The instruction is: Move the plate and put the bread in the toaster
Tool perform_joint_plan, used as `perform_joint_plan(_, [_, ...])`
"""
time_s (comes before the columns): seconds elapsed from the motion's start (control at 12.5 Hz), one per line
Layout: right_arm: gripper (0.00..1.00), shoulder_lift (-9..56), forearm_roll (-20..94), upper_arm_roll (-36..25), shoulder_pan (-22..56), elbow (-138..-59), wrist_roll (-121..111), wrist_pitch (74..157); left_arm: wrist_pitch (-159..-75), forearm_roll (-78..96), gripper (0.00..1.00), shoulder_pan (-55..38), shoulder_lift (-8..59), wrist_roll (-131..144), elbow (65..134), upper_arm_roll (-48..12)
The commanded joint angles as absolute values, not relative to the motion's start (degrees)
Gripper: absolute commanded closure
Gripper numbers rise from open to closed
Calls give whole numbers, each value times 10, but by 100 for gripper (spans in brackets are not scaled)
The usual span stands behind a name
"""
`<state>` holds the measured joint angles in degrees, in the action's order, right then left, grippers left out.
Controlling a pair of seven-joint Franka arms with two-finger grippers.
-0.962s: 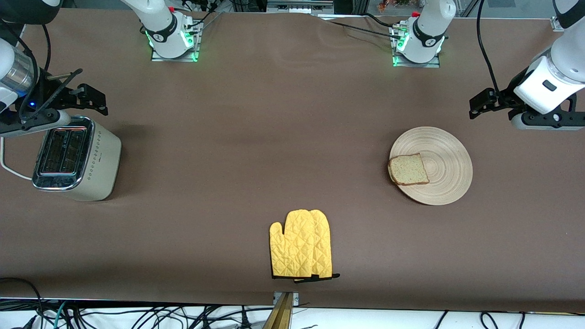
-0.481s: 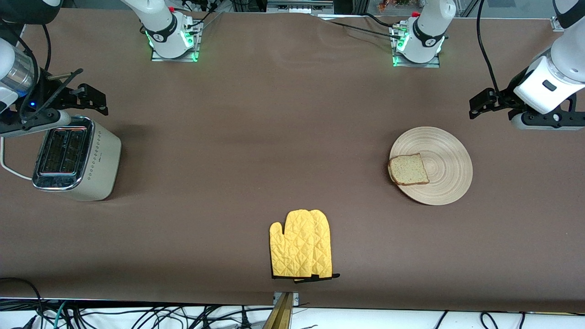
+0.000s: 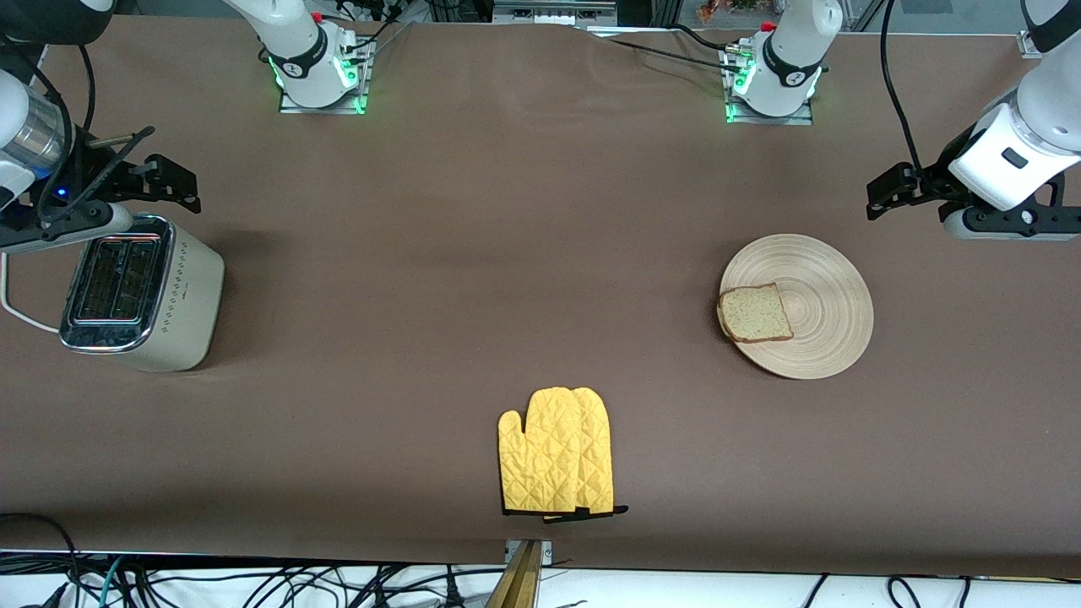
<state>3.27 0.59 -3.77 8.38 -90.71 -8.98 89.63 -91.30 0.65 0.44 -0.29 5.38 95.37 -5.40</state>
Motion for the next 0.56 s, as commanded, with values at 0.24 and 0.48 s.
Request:
perform_joint_plan(0.24, [0, 30, 9, -35, 88, -904, -86, 896, -902, -8, 0, 6, 10, 52, 942, -56])
perform_joint_plan(0.48, [0, 29, 10, -34, 97, -904, -85, 896, -897, 20, 0, 41, 22, 4, 934, -55])
